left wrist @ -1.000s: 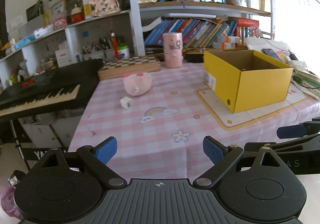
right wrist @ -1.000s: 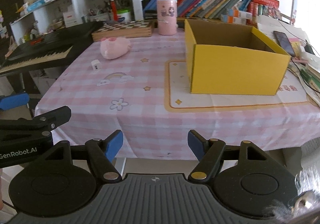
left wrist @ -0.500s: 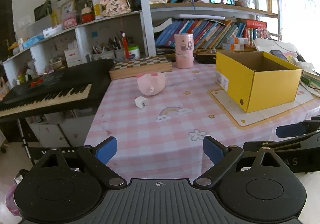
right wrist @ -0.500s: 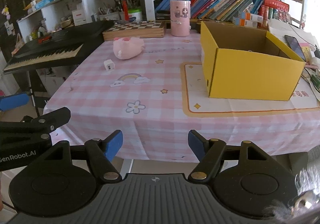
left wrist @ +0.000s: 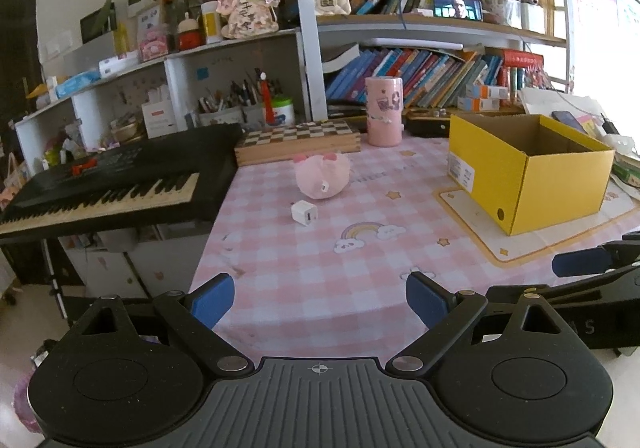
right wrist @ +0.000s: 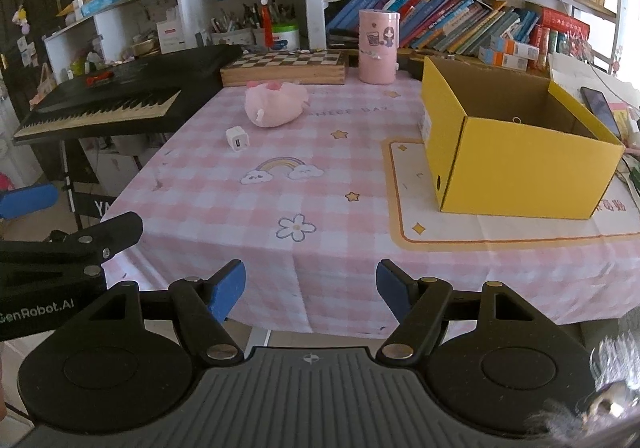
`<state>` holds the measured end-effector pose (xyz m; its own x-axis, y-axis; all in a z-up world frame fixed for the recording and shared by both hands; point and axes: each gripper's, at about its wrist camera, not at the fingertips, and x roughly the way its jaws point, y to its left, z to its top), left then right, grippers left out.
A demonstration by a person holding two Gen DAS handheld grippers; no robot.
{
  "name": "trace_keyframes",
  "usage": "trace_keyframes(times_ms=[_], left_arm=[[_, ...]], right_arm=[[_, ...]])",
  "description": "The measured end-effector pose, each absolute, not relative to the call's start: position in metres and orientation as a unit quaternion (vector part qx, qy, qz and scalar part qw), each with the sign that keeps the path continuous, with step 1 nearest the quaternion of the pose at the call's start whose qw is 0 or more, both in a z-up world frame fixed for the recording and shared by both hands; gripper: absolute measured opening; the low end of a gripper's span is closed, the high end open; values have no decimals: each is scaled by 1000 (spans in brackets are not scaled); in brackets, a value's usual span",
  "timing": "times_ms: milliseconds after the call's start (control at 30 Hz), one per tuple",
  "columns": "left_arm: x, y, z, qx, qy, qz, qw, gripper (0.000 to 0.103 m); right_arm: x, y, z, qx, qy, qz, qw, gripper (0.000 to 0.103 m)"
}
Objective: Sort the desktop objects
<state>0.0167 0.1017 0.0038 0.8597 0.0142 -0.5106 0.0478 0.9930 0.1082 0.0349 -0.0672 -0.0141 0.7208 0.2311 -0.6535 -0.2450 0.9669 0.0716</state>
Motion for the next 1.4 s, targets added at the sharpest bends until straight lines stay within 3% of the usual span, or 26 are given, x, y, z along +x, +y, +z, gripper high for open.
trace_keyframes(times_ms=[600, 1400], left_arm=[[43, 103, 1, 55, 268, 0, 962, 95], [151, 89, -1, 23, 290, 57, 955, 95]], right_arm=[[67, -63, -16, -13, 351, 139, 926, 71], [203, -78, -11, -19, 360, 177, 916, 71]])
